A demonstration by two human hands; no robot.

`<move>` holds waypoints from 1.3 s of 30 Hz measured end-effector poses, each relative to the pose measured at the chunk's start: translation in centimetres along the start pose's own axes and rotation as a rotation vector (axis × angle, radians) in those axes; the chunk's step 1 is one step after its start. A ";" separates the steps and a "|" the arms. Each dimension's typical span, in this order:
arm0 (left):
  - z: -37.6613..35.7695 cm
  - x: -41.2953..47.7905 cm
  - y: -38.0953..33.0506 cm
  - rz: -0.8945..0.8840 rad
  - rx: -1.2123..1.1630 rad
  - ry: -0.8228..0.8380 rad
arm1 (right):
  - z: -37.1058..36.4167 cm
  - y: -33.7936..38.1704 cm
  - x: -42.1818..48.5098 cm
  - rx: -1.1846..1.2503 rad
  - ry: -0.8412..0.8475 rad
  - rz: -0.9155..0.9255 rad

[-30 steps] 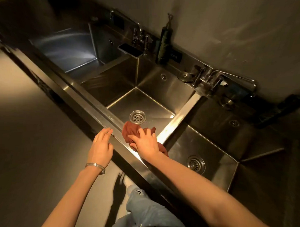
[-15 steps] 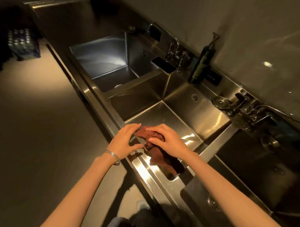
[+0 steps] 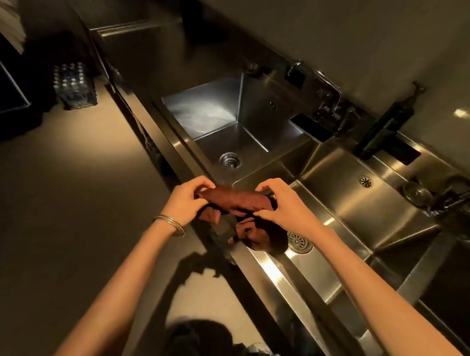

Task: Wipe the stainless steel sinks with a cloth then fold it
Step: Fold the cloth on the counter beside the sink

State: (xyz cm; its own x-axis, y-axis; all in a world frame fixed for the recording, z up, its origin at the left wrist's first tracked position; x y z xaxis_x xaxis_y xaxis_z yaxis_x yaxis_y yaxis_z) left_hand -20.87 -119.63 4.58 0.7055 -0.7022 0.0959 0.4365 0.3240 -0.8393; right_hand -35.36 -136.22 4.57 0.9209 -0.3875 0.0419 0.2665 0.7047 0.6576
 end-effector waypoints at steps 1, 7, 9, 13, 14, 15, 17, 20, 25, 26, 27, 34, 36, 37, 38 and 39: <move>1.9 0.6 1.0 0.019 -0.031 -0.005 | -0.7 0.8 1.0 -0.007 -0.001 -0.014; 10.3 3.5 4.1 0.110 -0.205 0.110 | -3.2 6.0 6.6 -0.113 -0.039 -0.032; 12.5 4.6 5.7 0.185 -0.296 0.163 | -3.2 7.1 8.4 -0.131 -0.082 -0.020; 15.5 7.1 7.8 0.211 -0.353 0.225 | -3.6 8.6 12.3 -0.202 -0.120 0.041; 15.9 7.9 8.3 0.219 -0.373 0.230 | -3.8 8.8 13.5 -0.245 -0.134 0.060; 16.5 8.9 8.8 0.231 -0.394 0.236 | -4.0 9.1 14.9 -0.275 -0.141 0.065; 17.6 11.0 9.6 0.247 -0.404 0.260 | -4.5 9.4 18.0 -0.274 -0.131 0.066; 19.2 14.8 10.6 0.264 -0.367 0.293 | -5.2 9.3 22.9 -0.269 -0.125 0.075; 21.1 22.3 11.7 0.332 -0.406 0.122 | -5.4 8.7 30.7 -0.178 -0.190 -0.033; 21.4 23.8 11.8 0.337 -0.412 0.073 | -5.4 8.5 32.4 -0.175 -0.179 -0.052; 21.7 25.3 11.8 0.338 -0.421 0.029 | -5.6 8.4 34.0 -0.181 -0.165 -0.058; 25.1 34.1 11.5 0.305 -0.487 -0.055 | -8.4 9.0 43.6 -0.030 -0.164 -0.063; 26.1 36.7 12.4 0.345 -0.505 -0.043 | -10.0 9.8 45.5 0.091 -0.140 -0.096; 26.6 37.9 13.1 0.359 -0.485 -0.034 | -11.0 10.1 46.3 0.159 -0.118 -0.117; 26.9 39.0 14.0 0.367 -0.442 -0.017 | -12.2 10.3 47.1 0.216 -0.099 -0.138; 27.4 40.0 14.7 0.369 -0.402 0.011 | -13.3 10.6 47.8 0.241 -0.080 -0.156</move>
State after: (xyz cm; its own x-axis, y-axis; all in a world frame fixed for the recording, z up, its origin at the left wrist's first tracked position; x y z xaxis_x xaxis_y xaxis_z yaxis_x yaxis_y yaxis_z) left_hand 29.04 -125.59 10.70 0.7645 -0.5950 -0.2479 -0.0887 0.2838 -0.9548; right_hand 15.26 -139.40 3.56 0.8463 -0.5323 -0.0210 0.3193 0.4755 0.8197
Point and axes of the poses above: each hand's wrist, its own x-axis towards the middle knuckle, its own z-axis out of the back of the hand, y = z × x, the point moved 4 cm from there along x, towards the middle knuckle, and after that the axes turned 6 degrees about -y, right-handed, at the moved point
